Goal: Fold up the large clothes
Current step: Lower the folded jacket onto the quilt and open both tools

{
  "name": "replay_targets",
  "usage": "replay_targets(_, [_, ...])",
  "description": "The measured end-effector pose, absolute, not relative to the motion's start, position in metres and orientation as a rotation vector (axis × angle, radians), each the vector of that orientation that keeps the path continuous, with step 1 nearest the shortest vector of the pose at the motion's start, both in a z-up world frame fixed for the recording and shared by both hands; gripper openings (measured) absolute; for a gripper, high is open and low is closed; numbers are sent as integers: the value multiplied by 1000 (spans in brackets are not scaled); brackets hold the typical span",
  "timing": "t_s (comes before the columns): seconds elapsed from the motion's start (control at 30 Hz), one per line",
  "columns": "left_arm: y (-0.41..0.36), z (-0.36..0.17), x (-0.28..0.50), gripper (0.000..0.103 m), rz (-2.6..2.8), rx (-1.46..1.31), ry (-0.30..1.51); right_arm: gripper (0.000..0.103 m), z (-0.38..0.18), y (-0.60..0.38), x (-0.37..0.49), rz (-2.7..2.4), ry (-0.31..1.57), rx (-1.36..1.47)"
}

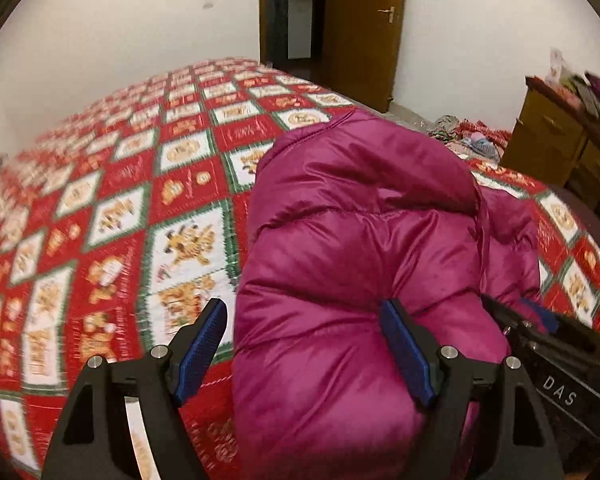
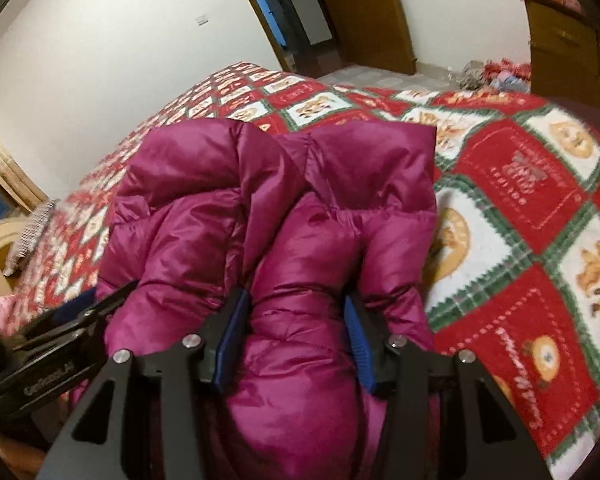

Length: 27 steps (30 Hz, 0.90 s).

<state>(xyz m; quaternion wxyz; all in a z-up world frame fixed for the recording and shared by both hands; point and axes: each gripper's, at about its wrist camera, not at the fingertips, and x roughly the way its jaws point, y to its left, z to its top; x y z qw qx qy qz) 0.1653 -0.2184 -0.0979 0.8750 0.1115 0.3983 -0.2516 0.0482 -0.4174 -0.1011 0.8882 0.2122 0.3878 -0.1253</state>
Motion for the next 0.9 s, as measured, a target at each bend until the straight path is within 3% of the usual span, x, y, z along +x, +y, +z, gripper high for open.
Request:
replay_targets(0.23, [-206, -81, 137, 80, -531, 274, 766, 59, -71, -399, 4, -323, 739, 382])
replay_targets(0.3, [-201, -79, 129, 80, -539, 270, 762, 67, -67, -393, -11, -333, 722, 394])
replay_targets(0.6, [-182, -85, 104, 80, -531, 257, 786, 68, -76, -375, -29, -384, 745, 401])
replay_targets(0.9, [-155, -83, 64, 80, -529, 300, 732, 77, -74, -355, -61, -428, 757, 373])
